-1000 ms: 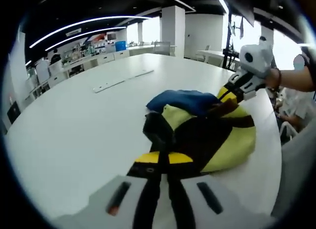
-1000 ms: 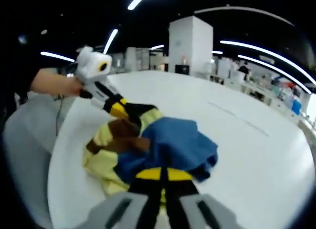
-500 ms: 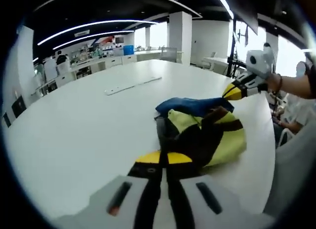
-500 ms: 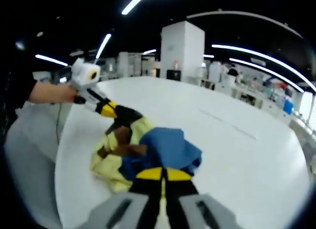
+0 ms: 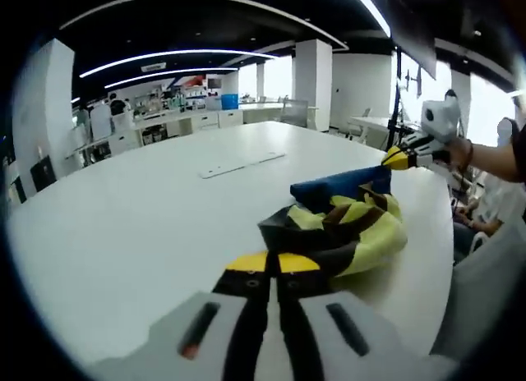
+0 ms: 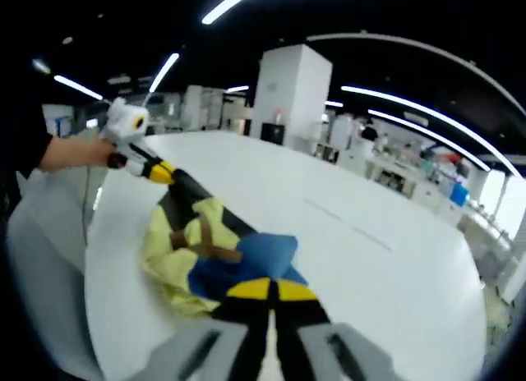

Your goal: Fold the garment on the visible template until the final outline fits inside the template.

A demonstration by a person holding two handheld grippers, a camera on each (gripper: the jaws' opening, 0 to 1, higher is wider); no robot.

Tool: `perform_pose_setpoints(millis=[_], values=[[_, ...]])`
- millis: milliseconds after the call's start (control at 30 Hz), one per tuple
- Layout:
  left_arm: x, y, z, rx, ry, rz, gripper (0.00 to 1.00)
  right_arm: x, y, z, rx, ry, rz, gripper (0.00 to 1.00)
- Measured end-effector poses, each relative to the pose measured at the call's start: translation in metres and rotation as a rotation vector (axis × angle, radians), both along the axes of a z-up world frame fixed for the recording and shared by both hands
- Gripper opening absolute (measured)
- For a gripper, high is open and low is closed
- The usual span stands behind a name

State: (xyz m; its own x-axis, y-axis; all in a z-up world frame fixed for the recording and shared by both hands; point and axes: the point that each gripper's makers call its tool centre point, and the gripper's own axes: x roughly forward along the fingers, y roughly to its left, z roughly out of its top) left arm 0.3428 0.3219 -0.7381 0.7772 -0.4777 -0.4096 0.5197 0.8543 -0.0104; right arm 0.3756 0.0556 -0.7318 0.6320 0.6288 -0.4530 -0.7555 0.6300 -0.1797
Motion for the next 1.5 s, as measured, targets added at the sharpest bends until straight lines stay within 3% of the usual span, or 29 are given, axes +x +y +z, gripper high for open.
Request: perform_pose_setpoints(millis=[267, 567, 800, 967, 1100, 1500], values=[[-0.003, 0.033, 0.016, -0.124, -0.022, 0.108, 0.0, 0.004, -0.02, 0.011, -0.03, -0.026, -0.055, 0.0], [-0.015, 0.049, 0.012, -0.126, -0.025, 0.158, 0.0, -0.015, -0.03, 0.004, -0.092, 0.014, -0.074, 0.0], [-0.031, 0.054, -0.012, -0.05, 0.03, 0.15, 0.0, -0.027, -0.032, -0.019, -0.011, 0.119, -0.122, 0.0], [-0.047, 0.047, -0.032, -0.01, 0.1, 0.134, 0.0, -0.038, -0.032, -0.042, -0.03, 0.172, -0.134, 0.0], [-0.058, 0.048, -0.052, 0.091, 0.164, 0.1, 0.0, -0.047, -0.033, -0.054, -0.021, 0.208, -0.141, 0.0], [-0.064, 0.049, -0.079, 0.116, 0.243, 0.098, 0.0, -0.056, -0.031, -0.079, -0.001, 0.266, -0.164, 0.0]])
